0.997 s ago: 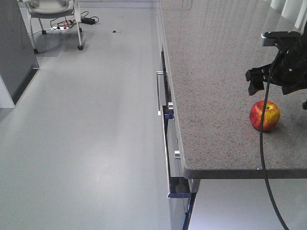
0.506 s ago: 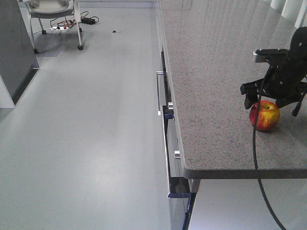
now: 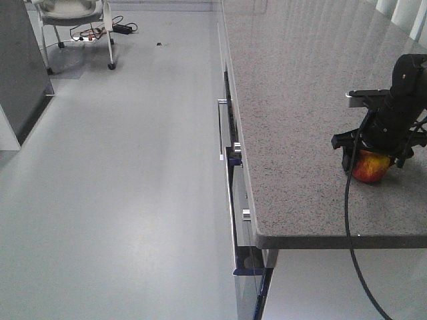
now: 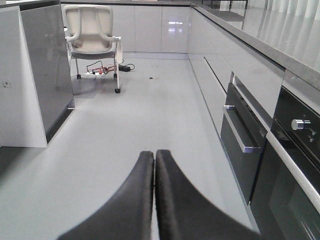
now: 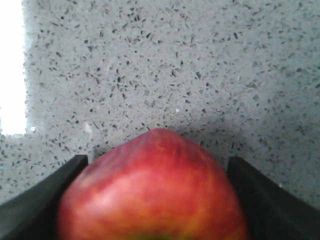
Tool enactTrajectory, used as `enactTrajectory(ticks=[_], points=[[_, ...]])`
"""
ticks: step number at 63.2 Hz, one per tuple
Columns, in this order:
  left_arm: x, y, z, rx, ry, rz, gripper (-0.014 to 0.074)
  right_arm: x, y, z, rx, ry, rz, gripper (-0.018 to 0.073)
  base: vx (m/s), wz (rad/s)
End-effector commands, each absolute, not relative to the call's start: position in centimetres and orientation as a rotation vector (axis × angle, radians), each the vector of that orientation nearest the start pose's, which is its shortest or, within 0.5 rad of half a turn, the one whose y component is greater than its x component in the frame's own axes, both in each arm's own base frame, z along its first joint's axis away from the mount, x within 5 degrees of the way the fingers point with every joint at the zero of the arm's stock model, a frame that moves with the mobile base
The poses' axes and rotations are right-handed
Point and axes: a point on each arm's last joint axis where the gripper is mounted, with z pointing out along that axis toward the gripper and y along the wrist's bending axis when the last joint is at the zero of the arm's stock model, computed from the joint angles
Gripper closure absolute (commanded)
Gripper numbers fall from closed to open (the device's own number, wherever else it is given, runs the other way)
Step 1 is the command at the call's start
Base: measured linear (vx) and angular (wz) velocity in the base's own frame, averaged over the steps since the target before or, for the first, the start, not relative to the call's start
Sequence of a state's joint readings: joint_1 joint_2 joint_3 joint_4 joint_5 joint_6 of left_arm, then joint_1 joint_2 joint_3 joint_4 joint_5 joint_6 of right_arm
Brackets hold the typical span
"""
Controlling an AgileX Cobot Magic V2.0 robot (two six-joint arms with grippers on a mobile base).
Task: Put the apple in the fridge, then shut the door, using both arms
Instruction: 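Close the right gripper on the apple and lift it, then hold the apple in the right gripper while turning away from the counter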
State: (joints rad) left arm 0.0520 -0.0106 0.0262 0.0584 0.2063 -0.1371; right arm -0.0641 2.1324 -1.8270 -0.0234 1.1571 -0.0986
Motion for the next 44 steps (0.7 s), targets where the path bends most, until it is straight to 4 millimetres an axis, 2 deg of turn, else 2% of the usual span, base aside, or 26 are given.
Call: enactTrajectory(ticks=[1, 9, 17, 21, 25, 35, 44], points=[[5.6, 0.3, 18.5, -0.125, 1.638, -0.031, 0.0603, 44.5, -3.5, 26.3, -0.052, 2.861, -0.096, 0.0153, 0.0, 0.0], [5.6, 0.3, 18.5, -0.125, 1.638, -0.031, 0.0603, 44.2, -3.3, 29.2, -0.053, 2.802, -0.081, 0.0324, 0.0, 0.0], [5.6, 0.3, 18.5, -0.125, 1.638, -0.031, 0.0603, 42.8, -2.2, 34.9, -0.126, 2.624, 0.034, 0.0499, 0.0, 0.0], [5.6, 0.3, 18.5, -0.125, 1.638, -0.031, 0.0603, 41.3, -1.3, 38.3, -0.188, 2.515, 0.119, 0.0573, 0.0, 0.0], [5.6, 0.3, 18.5, -0.125, 1.638, -0.031, 0.0603, 39.5, -0.4, 41.5, -0.25, 2.401, 0.192, 0.0573, 0.0, 0.0], [5.6, 0.3, 18.5, -0.125, 1.638, -0.031, 0.0603, 33.0, 1.7, 49.4, -0.396, 2.101, 0.334, 0.057, 0.0, 0.0], [5.6, 0.3, 18.5, -0.125, 1.638, -0.031, 0.0603, 26.8, 3.4, 53.7, -0.529, 1.938, 0.438, 0.0567, 0.0, 0.0]])
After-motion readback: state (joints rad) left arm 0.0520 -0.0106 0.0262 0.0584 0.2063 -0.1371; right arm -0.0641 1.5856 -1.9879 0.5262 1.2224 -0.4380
